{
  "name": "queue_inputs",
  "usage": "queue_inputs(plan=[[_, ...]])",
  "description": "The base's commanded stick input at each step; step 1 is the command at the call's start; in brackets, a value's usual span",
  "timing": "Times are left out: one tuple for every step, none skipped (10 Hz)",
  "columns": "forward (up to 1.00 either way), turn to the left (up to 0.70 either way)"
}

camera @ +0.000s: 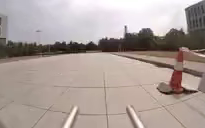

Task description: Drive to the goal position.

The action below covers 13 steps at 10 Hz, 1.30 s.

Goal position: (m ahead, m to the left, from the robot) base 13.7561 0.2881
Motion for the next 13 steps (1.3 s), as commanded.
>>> queue_inputs(plan=[[0.70,-0.35],[0.70,-0.35],[0.70,-0.35],[0.70,0.00],[0.70,0.00],[0.70,0.00],[0.70,0.00],[0.70,0.00],[0.70,0.00],[0.70,0.00],[0.70,0.00],[0.70,0.00],[0.70,0.00]])
